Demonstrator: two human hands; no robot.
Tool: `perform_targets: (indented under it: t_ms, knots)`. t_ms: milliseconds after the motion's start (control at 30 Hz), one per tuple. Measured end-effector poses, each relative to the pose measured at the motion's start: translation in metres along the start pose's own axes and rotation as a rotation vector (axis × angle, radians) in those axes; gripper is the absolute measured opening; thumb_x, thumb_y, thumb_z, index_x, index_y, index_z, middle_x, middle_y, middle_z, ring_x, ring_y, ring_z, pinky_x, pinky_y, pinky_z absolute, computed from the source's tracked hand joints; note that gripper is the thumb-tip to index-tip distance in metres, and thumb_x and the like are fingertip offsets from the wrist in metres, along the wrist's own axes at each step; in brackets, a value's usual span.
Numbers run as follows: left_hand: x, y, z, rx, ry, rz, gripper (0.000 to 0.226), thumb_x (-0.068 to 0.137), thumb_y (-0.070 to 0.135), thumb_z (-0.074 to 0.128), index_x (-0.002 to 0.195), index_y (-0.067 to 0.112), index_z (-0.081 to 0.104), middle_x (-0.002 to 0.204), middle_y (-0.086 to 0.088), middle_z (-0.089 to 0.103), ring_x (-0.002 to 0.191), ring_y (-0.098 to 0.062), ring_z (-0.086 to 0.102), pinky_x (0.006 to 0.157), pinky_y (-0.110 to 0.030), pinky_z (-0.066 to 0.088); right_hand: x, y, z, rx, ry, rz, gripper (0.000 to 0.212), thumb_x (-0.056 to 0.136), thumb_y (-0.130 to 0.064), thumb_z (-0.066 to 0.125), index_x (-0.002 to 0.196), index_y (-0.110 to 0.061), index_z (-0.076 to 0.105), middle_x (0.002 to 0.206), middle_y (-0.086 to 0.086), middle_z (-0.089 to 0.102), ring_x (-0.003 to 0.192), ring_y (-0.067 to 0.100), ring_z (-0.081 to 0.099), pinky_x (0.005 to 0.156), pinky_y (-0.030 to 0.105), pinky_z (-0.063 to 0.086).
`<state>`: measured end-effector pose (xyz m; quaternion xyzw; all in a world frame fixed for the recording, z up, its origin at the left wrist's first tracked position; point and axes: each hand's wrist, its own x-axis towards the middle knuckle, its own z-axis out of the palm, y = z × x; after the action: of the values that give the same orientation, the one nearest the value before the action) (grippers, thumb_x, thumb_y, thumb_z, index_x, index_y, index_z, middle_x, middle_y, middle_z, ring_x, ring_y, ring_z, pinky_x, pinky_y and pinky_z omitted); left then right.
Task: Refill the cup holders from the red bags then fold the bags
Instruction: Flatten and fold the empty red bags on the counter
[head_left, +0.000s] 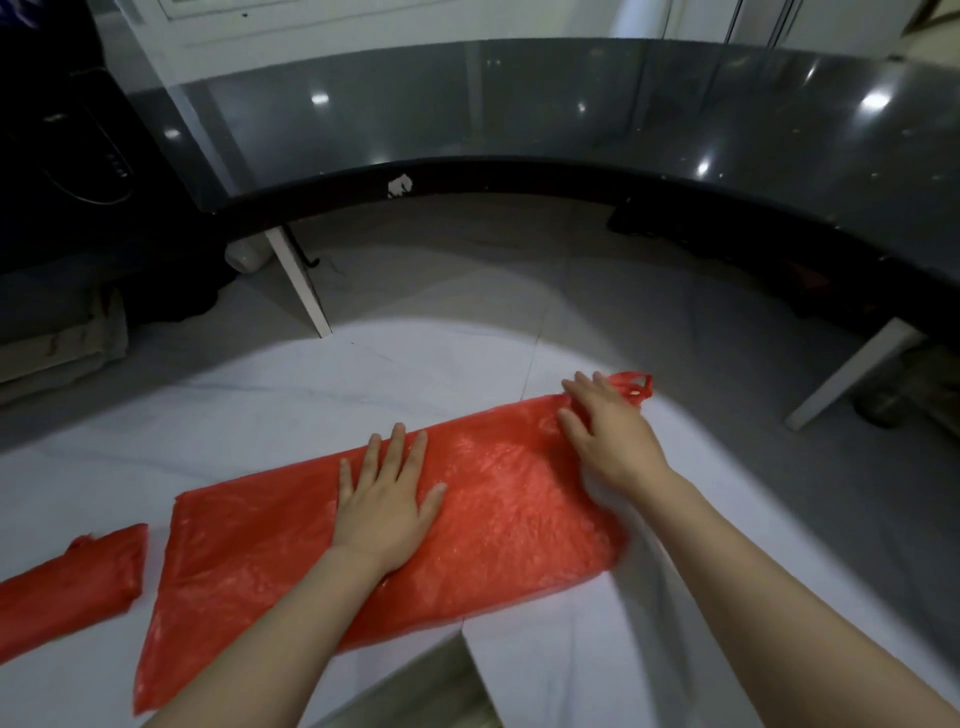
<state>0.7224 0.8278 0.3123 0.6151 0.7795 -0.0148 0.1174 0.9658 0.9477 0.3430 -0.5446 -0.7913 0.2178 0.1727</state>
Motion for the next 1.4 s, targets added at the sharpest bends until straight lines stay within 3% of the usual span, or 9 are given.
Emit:
perform_targets:
  t_ms: [167, 367, 600, 767, 900, 1067, 1133, 1233, 1400]
  knots:
    - [0.006, 0.002, -0.014, -0.131, 0.081, -0.042, 0.068, 0.094, 0.057, 0.012, 0.15, 0.028, -0.012, 0.158, 0.004, -0.016, 0.146, -0.019, -0.011, 0.116, -0.048, -0.006, -0.045, -0.056, 0.023, -0.402, 0.146, -0.166, 0.081, 0.09, -0.048, 0.038, 0.153, -0.018, -0.004, 0.158, 0.003, -0.017, 0.142, 0.027, -0.029, 0.108, 0.05, -0.027]
    - [-0.011, -0.033, -0.027, -0.203, 0.219, 0.093, 0.064, 0.098, 0.049, 0.02, 0.151, 0.026, -0.007, 0.152, 0.011, -0.019, 0.137, -0.004, -0.023, 0.114, -0.039, -0.014, -0.079, -0.072, 0.066, -0.33, -0.292, -0.151, 0.077, 0.089, -0.07, 0.026, 0.15, -0.038, -0.01, 0.156, -0.003, -0.024, 0.144, 0.024, -0.023, 0.113, 0.049, -0.015]
    - [-0.047, -0.107, -0.01, 0.022, 0.061, -0.011, 0.065, 0.095, 0.058, 0.019, 0.151, 0.033, 0.0, 0.16, 0.006, -0.003, 0.147, -0.019, -0.007, 0.117, -0.045, -0.004, -0.041, -0.04, 0.046, -0.464, -0.256, -0.217, 0.08, 0.087, -0.072, 0.03, 0.152, -0.036, 0.001, 0.159, -0.005, -0.013, 0.147, 0.023, -0.013, 0.113, 0.052, -0.012]
    - [-0.065, -0.124, -0.003, 0.037, 0.066, -0.084, 0.069, 0.091, 0.065, 0.02, 0.151, 0.036, 0.003, 0.16, 0.006, 0.0, 0.146, -0.025, 0.007, 0.116, -0.046, 0.011, -0.053, -0.098, 0.07, -0.395, -0.136, -0.182, 0.069, 0.094, -0.051, 0.037, 0.153, -0.029, 0.007, 0.161, 0.004, -0.006, 0.147, 0.027, -0.012, 0.112, 0.054, -0.012]
    - [-0.071, -0.12, -0.005, 0.074, 0.131, -0.093, 0.065, 0.091, 0.064, 0.021, 0.15, 0.038, 0.013, 0.16, 0.005, 0.009, 0.135, -0.025, 0.026, 0.105, -0.046, 0.029, -0.088, -0.15, 0.115, -0.247, -0.265, -0.22, 0.071, 0.091, -0.066, 0.026, 0.151, -0.037, 0.001, 0.16, -0.001, -0.013, 0.146, 0.026, -0.017, 0.11, 0.053, -0.017]
    - [-0.098, -0.147, -0.002, 0.14, 0.162, 0.024, 0.061, 0.093, 0.056, 0.012, 0.15, 0.035, 0.021, 0.157, 0.005, 0.021, 0.131, -0.025, 0.035, 0.103, -0.042, 0.031, -0.096, -0.135, 0.109, -0.432, -0.257, -0.187, 0.087, 0.08, -0.081, 0.024, 0.151, -0.038, -0.002, 0.16, 0.0, -0.014, 0.146, 0.029, -0.017, 0.107, 0.062, -0.017]
    - [-0.111, -0.161, 0.0, 0.104, 0.146, 0.108, 0.068, 0.089, 0.057, 0.006, 0.15, 0.031, 0.023, 0.157, 0.005, 0.021, 0.137, -0.024, 0.032, 0.109, -0.04, 0.027, -0.098, -0.135, 0.101, -0.486, -0.156, -0.092, 0.087, 0.083, -0.078, 0.025, 0.152, -0.032, -0.003, 0.16, 0.006, -0.011, 0.145, 0.031, -0.016, 0.106, 0.061, -0.017]
    - [-0.12, -0.177, 0.01, 0.002, 0.093, 0.191, 0.071, 0.091, 0.062, 0.0, 0.152, 0.024, 0.006, 0.157, 0.008, -0.001, 0.146, -0.016, 0.007, 0.117, -0.028, 0.0, -0.123, -0.154, 0.109, -0.449, -0.072, -0.033, 0.074, 0.092, -0.065, 0.023, 0.152, -0.029, -0.001, 0.16, 0.007, -0.01, 0.146, 0.029, -0.016, 0.11, 0.058, -0.013]
    - [-0.128, -0.174, 0.019, -0.09, 0.084, 0.154, 0.064, 0.1, 0.047, 0.019, 0.152, 0.017, -0.003, 0.159, -0.001, -0.008, 0.145, -0.012, -0.01, 0.112, -0.025, -0.014, -0.175, -0.191, 0.142, -0.334, -0.223, -0.058, 0.074, 0.09, -0.07, 0.021, 0.151, -0.036, -0.001, 0.161, 0.002, -0.007, 0.147, 0.025, -0.012, 0.113, 0.051, -0.011]
